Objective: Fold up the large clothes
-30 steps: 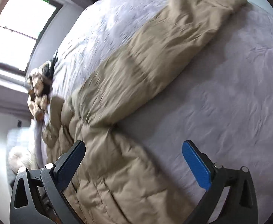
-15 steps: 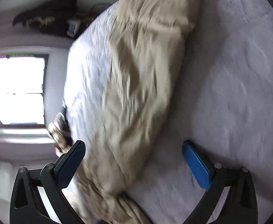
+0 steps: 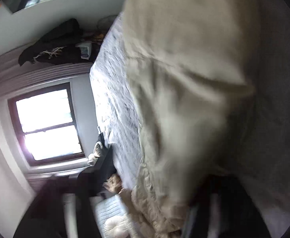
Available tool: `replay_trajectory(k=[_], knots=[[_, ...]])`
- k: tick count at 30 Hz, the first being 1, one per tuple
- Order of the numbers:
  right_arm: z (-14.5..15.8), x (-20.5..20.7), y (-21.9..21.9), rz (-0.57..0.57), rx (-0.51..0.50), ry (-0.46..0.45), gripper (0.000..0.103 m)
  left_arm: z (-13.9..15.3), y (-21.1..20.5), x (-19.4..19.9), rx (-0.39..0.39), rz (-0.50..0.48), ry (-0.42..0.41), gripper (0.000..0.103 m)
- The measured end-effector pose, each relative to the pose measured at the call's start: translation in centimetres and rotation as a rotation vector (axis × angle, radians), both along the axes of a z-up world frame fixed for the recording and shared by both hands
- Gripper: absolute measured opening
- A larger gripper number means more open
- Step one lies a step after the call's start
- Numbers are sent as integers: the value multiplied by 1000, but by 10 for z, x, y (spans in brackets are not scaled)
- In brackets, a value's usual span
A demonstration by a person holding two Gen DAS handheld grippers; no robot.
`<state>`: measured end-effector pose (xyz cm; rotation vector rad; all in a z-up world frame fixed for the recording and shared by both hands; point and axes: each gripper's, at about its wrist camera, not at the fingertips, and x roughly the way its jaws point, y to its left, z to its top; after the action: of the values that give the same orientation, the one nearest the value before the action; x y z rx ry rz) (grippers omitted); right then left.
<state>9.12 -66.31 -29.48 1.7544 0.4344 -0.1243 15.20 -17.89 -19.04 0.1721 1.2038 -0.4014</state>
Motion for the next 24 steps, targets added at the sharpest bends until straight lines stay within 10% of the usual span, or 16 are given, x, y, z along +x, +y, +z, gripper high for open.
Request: replay_trajectory(k=[5, 13, 20, 24], knots=[[17, 8, 8, 8, -19, -88, 11, 9, 20, 5, 3, 23, -32, 103], [102, 71, 70, 243, -241, -225, 9, 14, 65, 14, -5, 91, -57, 103], [179, 145, 205, 610, -641, -215, 9, 17, 127, 21, -4, 190, -81, 103], [173, 165, 312, 840, -807, -191, 9, 16, 165, 23, -2, 256, -87, 103]])
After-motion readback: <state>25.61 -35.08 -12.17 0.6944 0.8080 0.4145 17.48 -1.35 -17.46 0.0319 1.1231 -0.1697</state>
